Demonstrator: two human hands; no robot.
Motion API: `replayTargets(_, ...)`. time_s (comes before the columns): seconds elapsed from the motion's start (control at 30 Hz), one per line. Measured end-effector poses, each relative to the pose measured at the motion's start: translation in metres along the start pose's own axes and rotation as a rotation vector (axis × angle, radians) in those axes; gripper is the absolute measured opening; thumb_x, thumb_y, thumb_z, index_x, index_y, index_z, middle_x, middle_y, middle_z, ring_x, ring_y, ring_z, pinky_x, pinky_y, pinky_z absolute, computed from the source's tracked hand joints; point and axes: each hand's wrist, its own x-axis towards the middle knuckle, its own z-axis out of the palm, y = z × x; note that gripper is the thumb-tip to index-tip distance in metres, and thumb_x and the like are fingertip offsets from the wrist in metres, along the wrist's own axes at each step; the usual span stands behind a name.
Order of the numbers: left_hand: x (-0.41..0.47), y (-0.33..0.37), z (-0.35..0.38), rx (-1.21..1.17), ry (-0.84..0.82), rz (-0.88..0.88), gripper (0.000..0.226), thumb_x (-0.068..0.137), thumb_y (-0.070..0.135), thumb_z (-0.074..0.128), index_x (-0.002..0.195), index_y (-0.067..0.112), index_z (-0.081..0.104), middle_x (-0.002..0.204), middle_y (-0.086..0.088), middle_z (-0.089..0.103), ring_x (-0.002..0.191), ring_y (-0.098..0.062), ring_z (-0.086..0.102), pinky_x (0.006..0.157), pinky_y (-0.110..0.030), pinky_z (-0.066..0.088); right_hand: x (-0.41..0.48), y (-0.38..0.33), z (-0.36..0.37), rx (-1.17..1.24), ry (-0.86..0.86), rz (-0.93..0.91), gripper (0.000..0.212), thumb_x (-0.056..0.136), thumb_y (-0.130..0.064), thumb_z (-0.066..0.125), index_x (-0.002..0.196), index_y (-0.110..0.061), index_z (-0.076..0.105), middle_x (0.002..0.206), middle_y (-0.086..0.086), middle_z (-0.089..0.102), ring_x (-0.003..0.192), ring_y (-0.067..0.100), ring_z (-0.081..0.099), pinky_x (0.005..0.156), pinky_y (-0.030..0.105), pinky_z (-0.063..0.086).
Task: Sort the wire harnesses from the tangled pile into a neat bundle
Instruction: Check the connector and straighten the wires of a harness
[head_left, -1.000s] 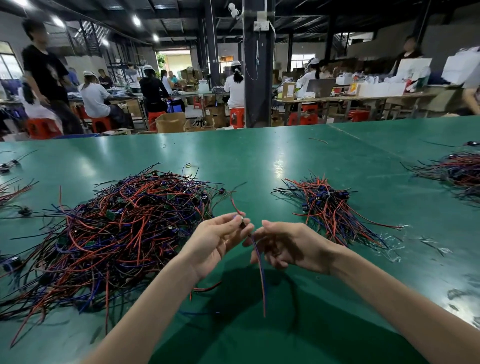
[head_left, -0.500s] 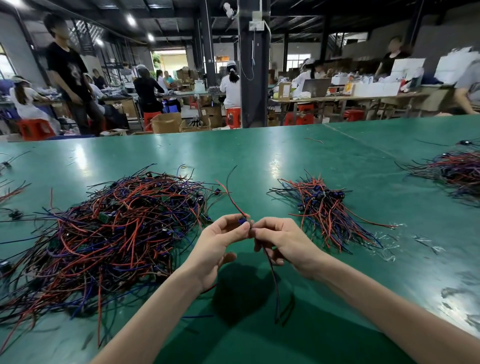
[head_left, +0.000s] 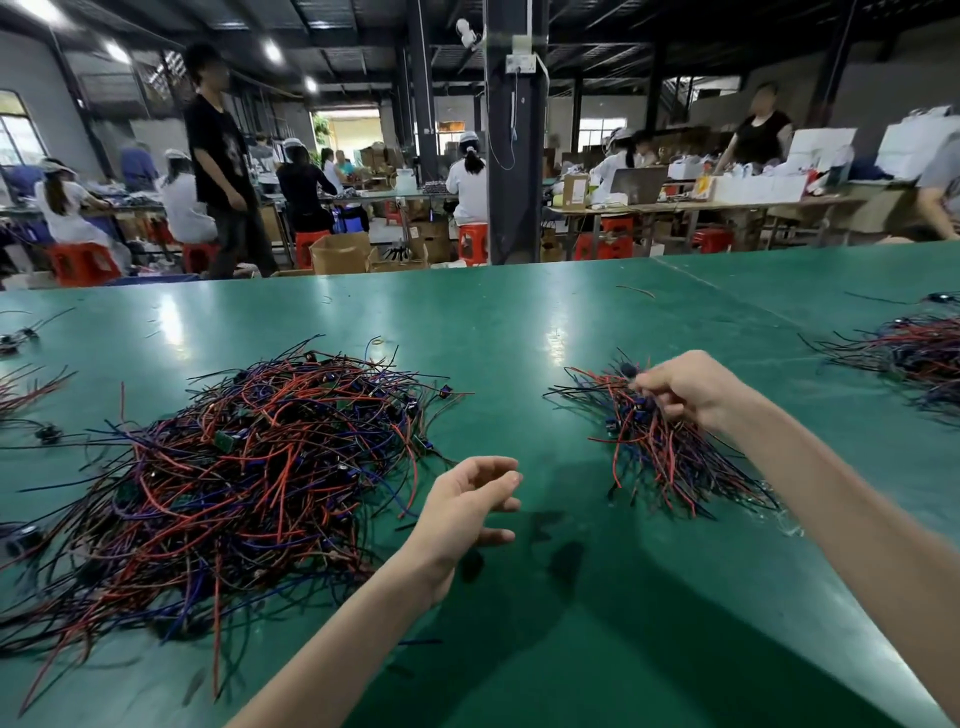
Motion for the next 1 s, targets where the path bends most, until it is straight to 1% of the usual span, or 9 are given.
replayTargets(0.07, 0.001, 0.0, -0.001, -0.021, 0.032, -0.017, 0.011, 0.091, 0.011, 0.058, 0.099, 0.015, 0.064, 0.101, 0.0, 0.067, 0.072, -0.006, 0.06, 0.051, -0.018, 0.049, 0.014, 0.016, -0.008, -0.168, 0.13, 0.046, 0.012, 0.085, 0.006, 0.061, 0.087, 0.017, 0.062, 0.061, 0.011, 0.048, 0.038, 0.012, 0.035, 0.034, 0.019, 0.028)
replayTargets(0.17, 0.001, 0.0, -0.002, -0.029, 0.071, -0.024, 0.011, 0.091, 0.009, 0.058, 0.097, 0.014, 0.065, 0.096, 0.001, 0.068, 0.068, -0.005, 0.058, 0.049, -0.016, 0.047, 0.02, 0.031, -0.008, -0.44, 0.315, 0.007, 0.02, 0.082, -0.011, 0.071, 0.071, 0.005, 0.066, 0.059, 0.011, 0.058, 0.046, 0.02, 0.046, 0.053, 0.026, 0.041)
replayTargets(0.27, 0.0, 0.001, -0.002, -0.044, 0.092, -0.017, 0.012, 0.09, 0.007, 0.058, 0.099, 0.012, 0.065, 0.093, 0.002, 0.069, 0.062, -0.004, 0.058, 0.048, -0.017, 0.046, 0.016, 0.033, 0.0, -0.613, 0.387, -0.048, 0.025, 0.082, -0.018, 0.071, 0.067, 0.0, 0.063, 0.074, 0.015, 0.064, 0.068, 0.026, 0.057, 0.066, 0.03, 0.046)
replayTargets(0.37, -0.001, 0.002, -0.003, -0.068, 0.099, -0.001, 0.013, 0.089, 0.005, 0.058, 0.1, 0.009, 0.064, 0.091, 0.0, 0.069, 0.059, -0.004, 0.058, 0.047, -0.018, 0.045, 0.0, 0.033, 0.016, -0.692, 0.49, -0.137, 0.02, 0.087, -0.021, 0.064, 0.091, -0.003, 0.058, 0.107, 0.018, 0.053, 0.079, 0.032, 0.055, 0.073, 0.036, 0.046)
replayTargets(0.47, 0.0, 0.001, -0.003, -0.004, 0.103, 0.065, 0.013, 0.089, 0.002, 0.057, 0.096, 0.011, 0.064, 0.089, -0.004, 0.068, 0.058, -0.005, 0.057, 0.047, -0.02, 0.045, -0.023, 0.033, 0.038, -0.72, 0.526, -0.39, 0.015, 0.089, -0.013, 0.06, 0.098, -0.002, 0.054, 0.107, 0.017, 0.044, 0.07, 0.03, 0.051, 0.067, 0.034, 0.043)
replayTargets(0.57, 0.0, -0.002, -0.005, 0.363, 0.133, 0.293, 0.015, 0.09, 0.003, 0.057, 0.095, 0.015, 0.062, 0.092, -0.007, 0.067, 0.067, -0.01, 0.058, 0.055, -0.024, 0.05, -0.046, 0.034, 0.061, -0.712, 0.435, -0.591, 0.007, 0.085, -0.002, 0.057, 0.087, -0.006, 0.051, 0.093, 0.009, 0.043, 0.066, 0.026, 0.044, 0.063, 0.031, 0.034)
replayTargets(0.7, 0.0, -0.012, -0.009, 0.969, 0.109, 0.654, 0.02, 0.092, 0.011, 0.051, 0.11, 0.012, 0.06, 0.102, 0.0, 0.064, 0.092, -0.018, 0.059, 0.08, -0.034, 0.049, -0.072, 0.038, 0.085, -0.697, 0.156, -0.723, 0.028, 0.072, 0.013, 0.047, 0.075, -0.015, 0.042, 0.071, 0.003, 0.047, 0.066, 0.026, 0.043, 0.062, 0.038, 0.032)
replayTargets(0.83, -0.001, -0.012, -0.009, 1.041, 0.119, 0.69, 0.023, 0.094, 0.014, 0.048, 0.113, 0.013, 0.06, 0.106, 0.001, 0.063, 0.101, -0.017, 0.056, 0.081, -0.039, 0.048, -0.079, 0.049, 0.094, -0.824, -0.08, -0.715, 0.029, 0.071, 0.009, 0.043, 0.076, -0.019, 0.041, 0.072, 0.0, 0.049, 0.072, 0.03, 0.049, 0.063, 0.039, 0.037)
replayTargets(1.0, 0.002, -0.009, -0.014, 1.103, 0.22, 0.705, 0.023, 0.094, 0.017, 0.048, 0.113, 0.015, 0.06, 0.106, 0.003, 0.063, 0.104, -0.016, 0.054, 0.08, -0.031, 0.045, -0.074, 0.053, 0.087, -0.87, -0.071, -0.673, 0.027, 0.075, 0.006, 0.043, 0.077, -0.021, 0.042, 0.077, -0.002, 0.051, 0.078, 0.03, 0.05, 0.063, 0.037, 0.038)
